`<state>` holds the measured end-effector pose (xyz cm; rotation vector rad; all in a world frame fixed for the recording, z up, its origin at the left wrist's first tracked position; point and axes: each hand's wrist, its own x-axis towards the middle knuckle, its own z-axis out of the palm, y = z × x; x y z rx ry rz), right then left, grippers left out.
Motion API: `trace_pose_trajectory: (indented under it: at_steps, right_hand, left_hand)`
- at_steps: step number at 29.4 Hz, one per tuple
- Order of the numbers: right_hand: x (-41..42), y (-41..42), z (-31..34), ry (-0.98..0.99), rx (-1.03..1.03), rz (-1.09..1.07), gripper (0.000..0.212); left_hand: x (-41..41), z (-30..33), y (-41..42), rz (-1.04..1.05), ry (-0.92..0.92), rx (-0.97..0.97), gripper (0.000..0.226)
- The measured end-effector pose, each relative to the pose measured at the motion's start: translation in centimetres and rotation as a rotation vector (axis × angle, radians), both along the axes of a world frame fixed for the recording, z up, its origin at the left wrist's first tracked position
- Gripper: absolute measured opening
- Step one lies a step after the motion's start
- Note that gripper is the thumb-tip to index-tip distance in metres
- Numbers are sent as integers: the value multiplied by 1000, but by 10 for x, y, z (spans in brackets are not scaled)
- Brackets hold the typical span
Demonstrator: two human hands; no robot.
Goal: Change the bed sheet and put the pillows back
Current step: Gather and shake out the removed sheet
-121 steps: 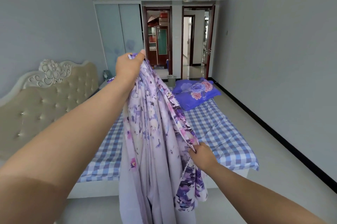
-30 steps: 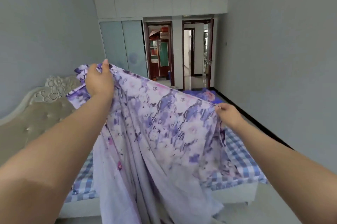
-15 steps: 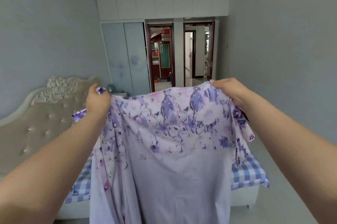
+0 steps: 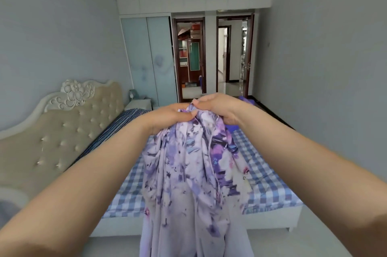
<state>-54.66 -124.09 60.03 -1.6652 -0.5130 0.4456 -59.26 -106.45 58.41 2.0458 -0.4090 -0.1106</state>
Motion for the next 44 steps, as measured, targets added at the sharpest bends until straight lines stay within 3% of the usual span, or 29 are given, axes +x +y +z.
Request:
trace_pose_trajectory:
  at_steps: [4, 9, 12, 19, 25, 27, 30, 32, 35, 41, 44]
  right_hand:
    - [5, -10, -8, -61, -131, 127, 19]
    - [12, -37, -17, -472, -610, 44, 6]
    - [20, -53, -24, -572, -823, 66, 10]
    - [35, -91, -34, -637, -830, -32, 22]
    - [48, -127, -60, -495, -932, -50, 26]
    - [52, -137, -72, -410, -780, -68, 25]
    - [54, -148, -88, -117, -315, -98, 18]
    - [54, -154, -100, 51, -127, -93, 26]
    - [48, -155, -114, 131, -49, -112, 29]
    - [37, -139, -129, 237, 479, -177, 24]
    - [34, -133, -130, 263, 636, -176, 27]
  left_hand:
    - [4, -10, 2, 96, -4, 53, 23]
    - [7, -14, 3, 213, -57, 90, 20]
    - [9, -14, 0, 241, -76, 112, 21]
    - [13, -16, -2, 254, -91, 135, 29]
    - [15, -20, 3, 247, -91, 118, 28]
    - [15, -20, 7, 245, -89, 115, 29]
    - [12, -19, 11, 229, -90, 105, 28]
    - [10, -17, 14, 235, -106, 92, 27]
    - [7, -16, 19, 224, -106, 44, 22]
    - [6, -16, 22, 177, -83, 51, 28]
    - [6, -18, 24, 172, -63, 56, 31]
